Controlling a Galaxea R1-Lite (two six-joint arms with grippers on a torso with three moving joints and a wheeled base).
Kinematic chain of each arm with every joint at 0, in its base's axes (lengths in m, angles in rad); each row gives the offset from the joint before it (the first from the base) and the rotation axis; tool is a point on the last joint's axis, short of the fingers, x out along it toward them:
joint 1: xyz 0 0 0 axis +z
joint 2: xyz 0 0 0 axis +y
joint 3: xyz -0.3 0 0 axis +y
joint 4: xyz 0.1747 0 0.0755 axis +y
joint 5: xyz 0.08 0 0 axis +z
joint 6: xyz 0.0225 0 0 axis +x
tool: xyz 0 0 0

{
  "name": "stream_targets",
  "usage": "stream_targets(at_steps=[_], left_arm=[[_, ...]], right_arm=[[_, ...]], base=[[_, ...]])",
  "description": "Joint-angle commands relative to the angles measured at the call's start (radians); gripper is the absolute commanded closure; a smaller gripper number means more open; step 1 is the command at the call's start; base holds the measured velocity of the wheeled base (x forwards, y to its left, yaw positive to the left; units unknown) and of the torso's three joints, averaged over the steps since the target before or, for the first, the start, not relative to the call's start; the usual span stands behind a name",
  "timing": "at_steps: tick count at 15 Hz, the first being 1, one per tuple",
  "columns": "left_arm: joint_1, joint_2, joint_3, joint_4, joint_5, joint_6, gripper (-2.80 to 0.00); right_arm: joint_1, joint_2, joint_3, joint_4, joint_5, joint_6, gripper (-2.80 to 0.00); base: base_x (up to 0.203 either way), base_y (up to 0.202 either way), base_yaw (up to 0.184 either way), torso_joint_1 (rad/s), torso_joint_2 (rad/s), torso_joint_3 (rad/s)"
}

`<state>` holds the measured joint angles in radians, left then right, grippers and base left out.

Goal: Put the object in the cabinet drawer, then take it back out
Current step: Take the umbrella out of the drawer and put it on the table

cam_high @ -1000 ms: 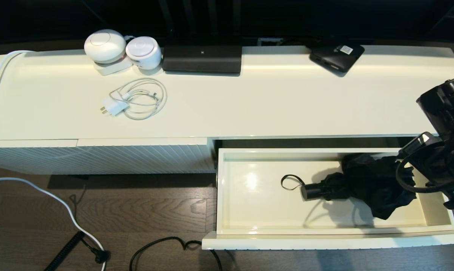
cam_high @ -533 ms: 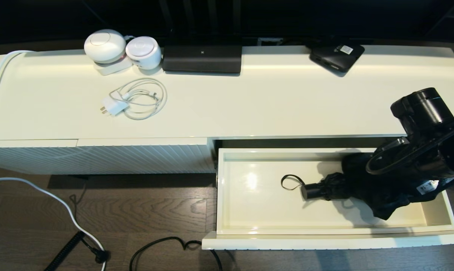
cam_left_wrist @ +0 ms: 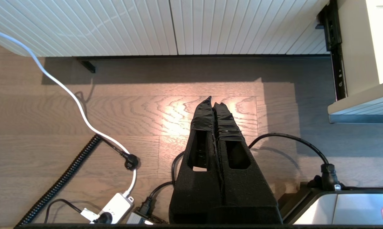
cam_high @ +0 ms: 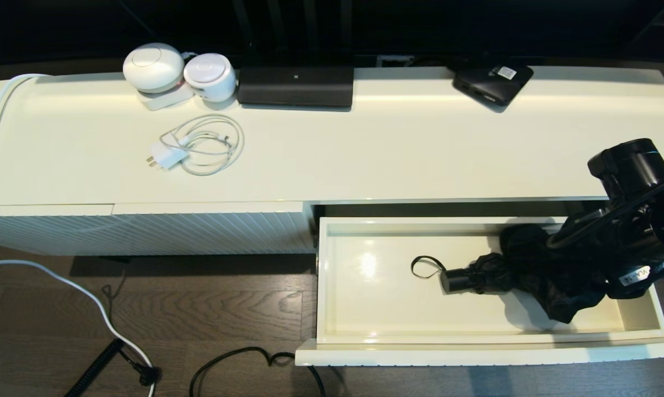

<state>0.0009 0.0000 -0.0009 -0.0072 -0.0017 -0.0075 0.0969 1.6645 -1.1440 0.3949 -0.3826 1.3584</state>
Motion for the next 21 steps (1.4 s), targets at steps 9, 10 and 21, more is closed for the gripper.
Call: stream_targets(at_steps=[9,10,21], left_arm=[[0.001,0.0,0.0,0.0,0.0,0.0,0.0],[0.0,0.0,-0.001,0.0,0.0,0.0,0.0],[-0.001,0.0,-0.001,0.0,0.0,0.0,0.0]], right_arm=[[-0.026,0.059,0.097,-0.122,0.07,0.005,-2.8],[-0.026,0.063,0.099,-0.125,0.07,0.007,-2.8],[-0.025,0.106,0.133,-0.192,0.074,-0.005,0.0]], base=[[0.0,0.0,0.0,0.0,0.0,0.0],[0.0,0.0,0.0,0.0,0.0,0.0],[0.0,0.0,0.0,0.0,0.0,0.0]])
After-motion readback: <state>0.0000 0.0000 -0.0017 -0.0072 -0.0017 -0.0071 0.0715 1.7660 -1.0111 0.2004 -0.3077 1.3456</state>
